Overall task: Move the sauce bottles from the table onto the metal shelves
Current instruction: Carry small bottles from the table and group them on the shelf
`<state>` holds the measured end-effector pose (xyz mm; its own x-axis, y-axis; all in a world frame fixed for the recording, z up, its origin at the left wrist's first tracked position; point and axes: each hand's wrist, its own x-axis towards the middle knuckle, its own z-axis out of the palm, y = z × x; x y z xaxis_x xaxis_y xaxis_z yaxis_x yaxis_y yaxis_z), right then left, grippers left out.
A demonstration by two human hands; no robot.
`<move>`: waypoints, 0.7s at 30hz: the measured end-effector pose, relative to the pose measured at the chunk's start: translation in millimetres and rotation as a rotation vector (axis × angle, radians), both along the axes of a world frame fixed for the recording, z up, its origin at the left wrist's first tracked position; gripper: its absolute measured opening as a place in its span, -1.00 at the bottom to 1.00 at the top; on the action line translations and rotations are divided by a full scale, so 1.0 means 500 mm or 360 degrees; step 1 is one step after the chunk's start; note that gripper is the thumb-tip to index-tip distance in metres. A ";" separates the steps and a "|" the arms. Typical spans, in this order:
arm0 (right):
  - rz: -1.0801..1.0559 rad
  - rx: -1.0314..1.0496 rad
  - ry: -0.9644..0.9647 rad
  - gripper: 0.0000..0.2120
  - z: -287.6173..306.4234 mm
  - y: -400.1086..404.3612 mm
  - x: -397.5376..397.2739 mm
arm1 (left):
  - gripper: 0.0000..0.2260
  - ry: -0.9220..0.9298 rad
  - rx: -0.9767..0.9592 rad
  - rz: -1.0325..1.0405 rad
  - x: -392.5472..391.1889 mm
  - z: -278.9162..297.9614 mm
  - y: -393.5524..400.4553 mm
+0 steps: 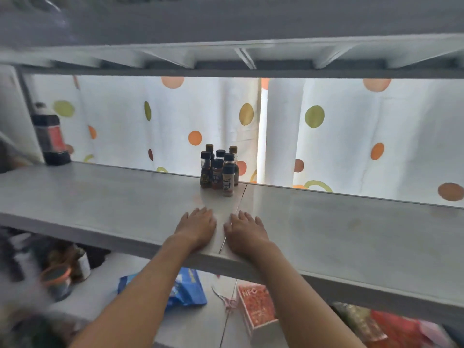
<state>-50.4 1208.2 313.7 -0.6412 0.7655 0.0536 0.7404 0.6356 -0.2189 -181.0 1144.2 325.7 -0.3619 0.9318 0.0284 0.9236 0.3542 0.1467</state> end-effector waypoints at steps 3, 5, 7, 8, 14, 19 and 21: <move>0.0135 -0.0036 0.0030 -0.47 0.000 -0.043 0.057 | -0.56 0.0021 0.0008 0.0137 0.060 -0.002 -0.057; 0.0181 -0.0016 0.0035 -0.47 -0.003 -0.068 0.086 | -0.56 0.0125 -0.0011 0.0196 0.097 -0.012 -0.093; 0.0196 0.0084 0.0007 -0.47 -0.005 -0.097 0.108 | -0.54 0.0279 -0.0024 0.0226 0.136 -0.027 -0.134; 0.0213 0.0167 -0.0028 -0.48 -0.005 -0.114 0.117 | -0.54 0.0307 -0.0022 0.0231 0.152 -0.033 -0.153; 0.0457 0.0310 0.0078 -0.45 -0.003 -0.210 0.152 | -0.49 0.0321 0.0068 0.0350 0.209 -0.054 -0.260; 0.0651 0.0335 0.0202 -0.49 -0.016 -0.356 0.123 | -0.50 0.0293 0.0256 0.0590 0.204 -0.062 -0.448; 0.0798 0.0356 0.0195 -0.49 -0.031 -0.448 0.090 | -0.50 0.0290 0.0258 0.0716 0.191 -0.078 -0.558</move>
